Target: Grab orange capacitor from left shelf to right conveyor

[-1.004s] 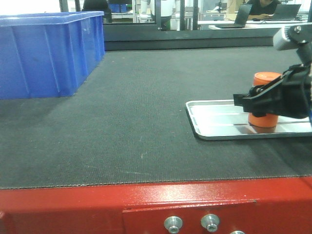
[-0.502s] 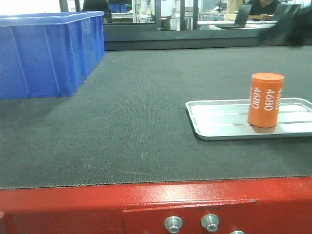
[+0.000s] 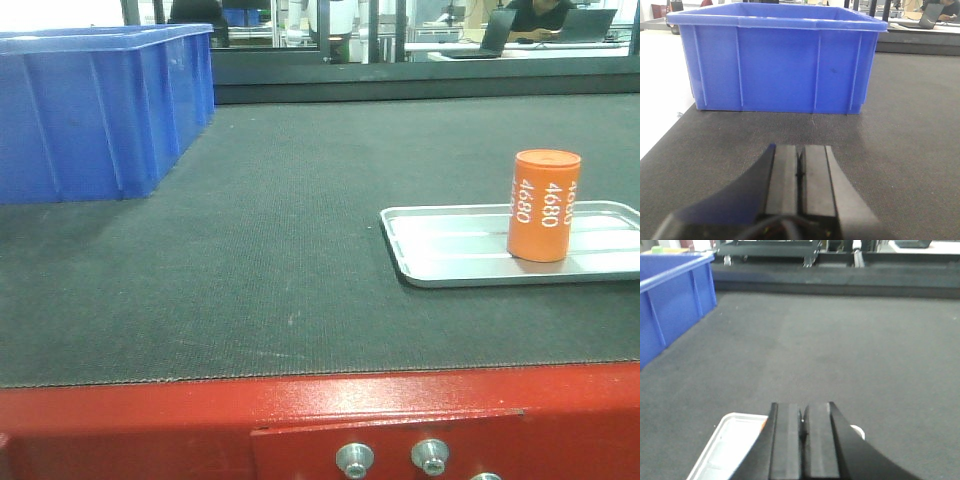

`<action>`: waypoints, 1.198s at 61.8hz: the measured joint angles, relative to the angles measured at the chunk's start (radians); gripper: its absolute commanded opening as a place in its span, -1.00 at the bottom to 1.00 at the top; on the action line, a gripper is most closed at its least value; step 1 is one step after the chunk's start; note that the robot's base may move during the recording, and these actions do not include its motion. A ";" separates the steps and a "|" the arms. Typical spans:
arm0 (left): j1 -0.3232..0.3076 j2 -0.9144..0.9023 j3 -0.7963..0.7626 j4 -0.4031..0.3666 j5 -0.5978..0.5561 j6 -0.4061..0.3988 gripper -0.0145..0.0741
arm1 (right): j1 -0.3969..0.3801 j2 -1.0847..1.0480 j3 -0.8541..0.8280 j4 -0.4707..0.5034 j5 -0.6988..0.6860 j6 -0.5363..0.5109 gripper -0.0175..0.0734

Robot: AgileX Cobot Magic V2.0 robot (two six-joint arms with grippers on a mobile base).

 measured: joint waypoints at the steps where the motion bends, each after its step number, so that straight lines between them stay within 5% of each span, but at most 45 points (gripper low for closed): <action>1: 0.000 0.000 0.000 0.000 0.000 0.000 -0.96 | 0.000 -0.005 0.000 0.000 0.002 0.000 -0.50; 40: 0.000 0.000 0.000 0.000 0.000 0.000 -0.96 | -0.002 -0.027 0.018 0.000 0.020 0.000 -0.50; 57: 0.000 0.000 0.000 0.000 0.000 0.000 -0.96 | -0.097 -0.220 0.127 0.140 0.105 -0.174 -0.50; 74: 0.000 0.000 0.000 0.000 0.000 0.000 -0.96 | -0.176 -0.491 0.371 0.189 0.102 -0.207 -0.50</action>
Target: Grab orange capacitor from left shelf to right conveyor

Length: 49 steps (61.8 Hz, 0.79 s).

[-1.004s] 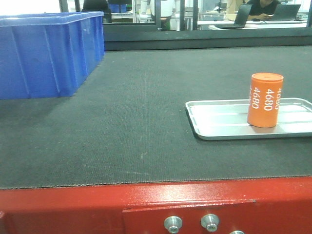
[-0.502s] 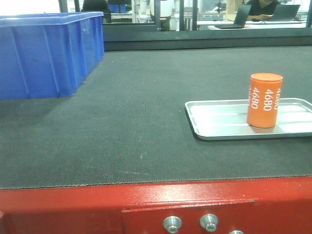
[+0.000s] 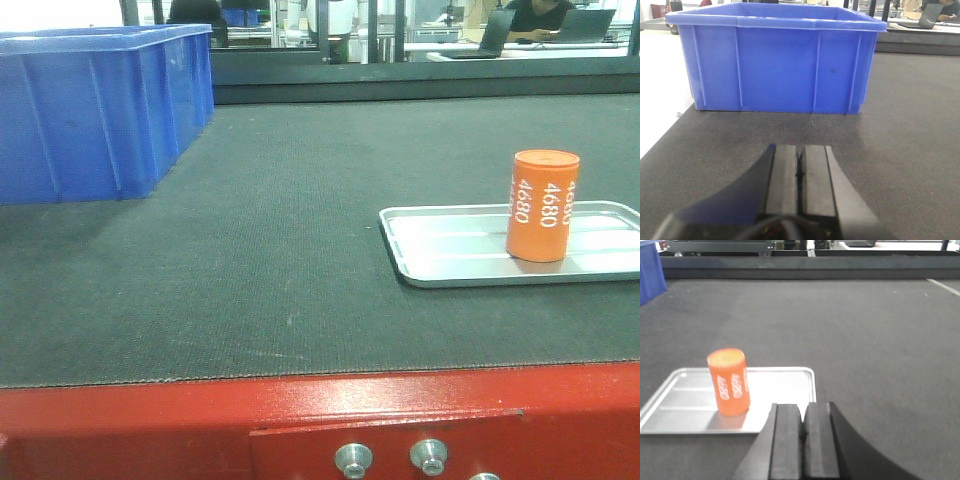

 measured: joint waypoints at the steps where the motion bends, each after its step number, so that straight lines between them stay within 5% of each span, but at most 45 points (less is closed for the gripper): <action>1: 0.000 0.000 0.000 0.000 0.000 0.000 -0.96 | -0.001 -0.012 0.009 0.000 0.000 0.000 -0.50; 49: 0.000 0.000 0.000 0.000 0.000 0.000 -0.96 | -0.003 -0.097 0.116 0.019 -0.083 0.000 -0.50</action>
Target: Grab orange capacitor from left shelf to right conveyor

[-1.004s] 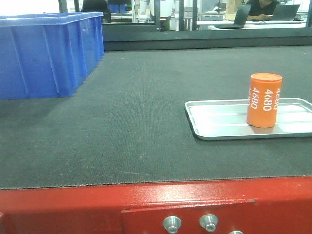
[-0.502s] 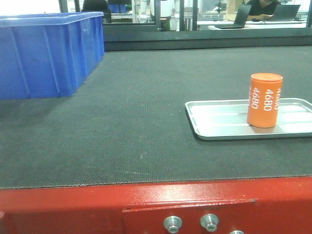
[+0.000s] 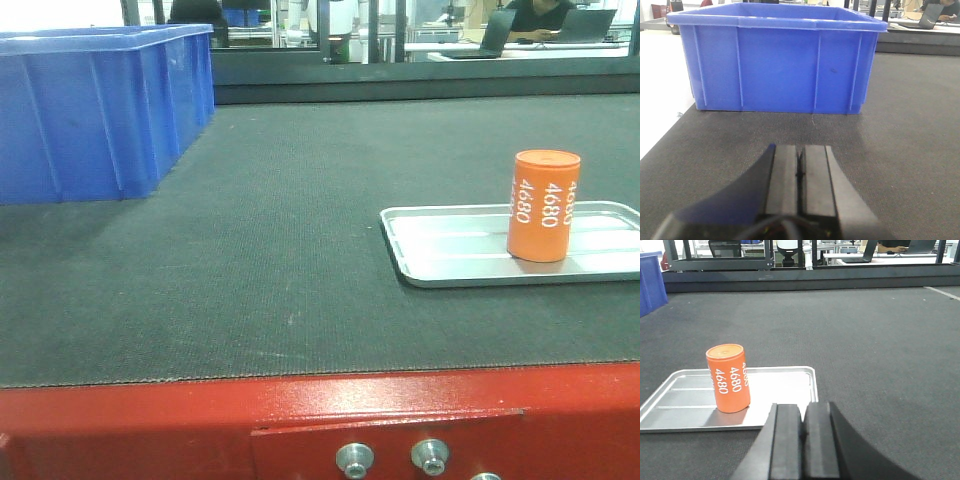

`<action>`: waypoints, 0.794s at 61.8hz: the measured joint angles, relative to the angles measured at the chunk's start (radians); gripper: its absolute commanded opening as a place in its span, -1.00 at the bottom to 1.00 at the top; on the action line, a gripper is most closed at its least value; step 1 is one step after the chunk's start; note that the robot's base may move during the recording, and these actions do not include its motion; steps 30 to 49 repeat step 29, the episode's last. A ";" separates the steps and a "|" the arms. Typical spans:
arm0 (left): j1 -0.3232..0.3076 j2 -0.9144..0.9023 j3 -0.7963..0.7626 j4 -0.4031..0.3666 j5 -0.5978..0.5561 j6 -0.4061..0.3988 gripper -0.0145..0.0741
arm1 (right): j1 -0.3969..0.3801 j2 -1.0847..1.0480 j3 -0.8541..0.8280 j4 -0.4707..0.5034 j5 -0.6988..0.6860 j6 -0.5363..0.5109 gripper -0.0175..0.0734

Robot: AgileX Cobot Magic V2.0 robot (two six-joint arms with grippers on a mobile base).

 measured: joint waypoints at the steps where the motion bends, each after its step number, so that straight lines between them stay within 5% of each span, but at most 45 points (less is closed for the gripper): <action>1: 0.000 0.000 0.000 0.000 0.000 0.000 -0.96 | 0.000 0.000 0.000 0.000 0.000 0.000 -0.50; 49: 0.000 0.000 0.000 0.000 0.000 0.000 -0.96 | 0.000 -0.001 0.000 0.000 0.000 0.000 -0.50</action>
